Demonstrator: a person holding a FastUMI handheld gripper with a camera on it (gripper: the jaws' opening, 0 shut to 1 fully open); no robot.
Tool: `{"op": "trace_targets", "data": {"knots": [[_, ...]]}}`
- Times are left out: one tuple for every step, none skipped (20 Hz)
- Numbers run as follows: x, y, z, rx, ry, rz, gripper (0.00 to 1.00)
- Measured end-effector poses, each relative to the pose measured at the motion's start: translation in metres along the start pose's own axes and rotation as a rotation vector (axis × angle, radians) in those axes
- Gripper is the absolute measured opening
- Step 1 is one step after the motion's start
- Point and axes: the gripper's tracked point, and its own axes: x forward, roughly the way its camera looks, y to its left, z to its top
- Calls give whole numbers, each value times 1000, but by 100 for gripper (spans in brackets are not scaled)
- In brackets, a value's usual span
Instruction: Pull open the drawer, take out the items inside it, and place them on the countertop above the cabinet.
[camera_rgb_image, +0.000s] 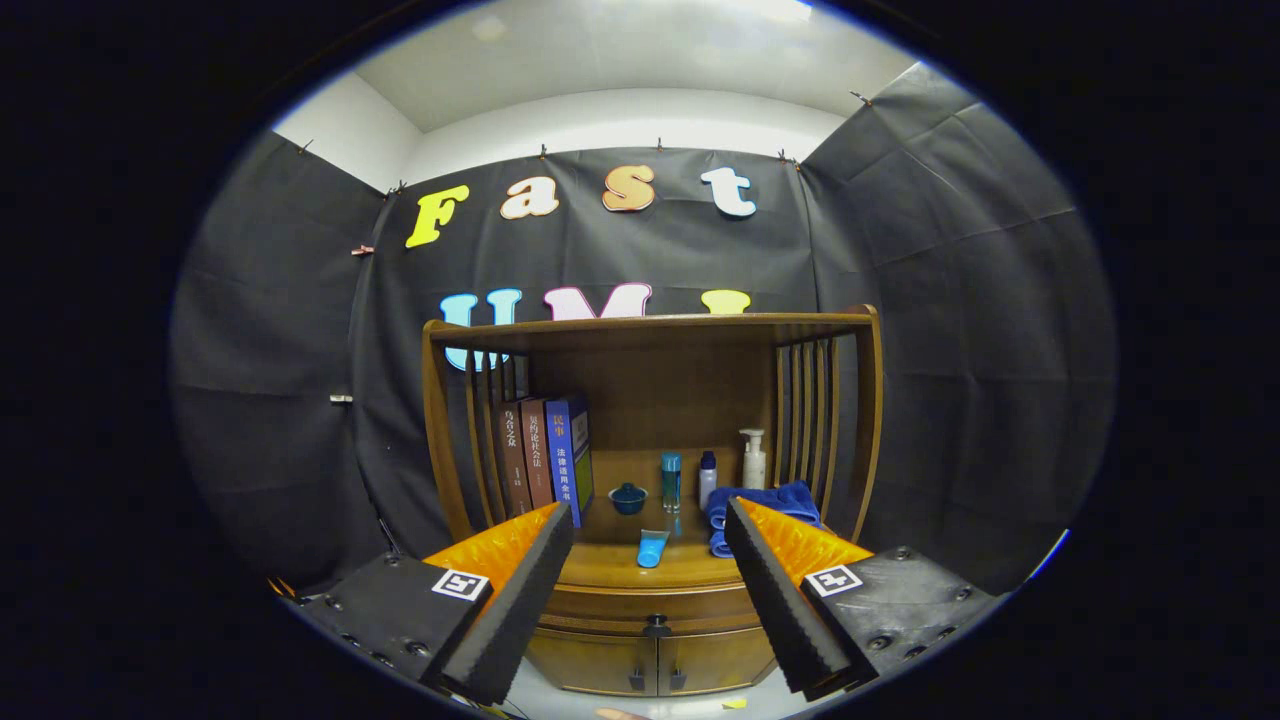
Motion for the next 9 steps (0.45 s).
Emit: {"op": "trace_targets", "data": {"knots": [[0, 0, 0, -3, -1, 1, 99], [0, -1, 0, -4, -1, 2, 99], [0, -2, 0, -4, -1, 2, 99], [0, -3, 0, -3, 1, 2, 99], [0, -4, 0, 0, 2, 2, 99], [0, -4, 0, 3, 2, 1, 99], [-1, -4, 1, 4, 1, 1, 99], [-1, -4, 1, 4, -2, 1, 99], [-1, -3, 2, 3, -4, 2, 99]]}}
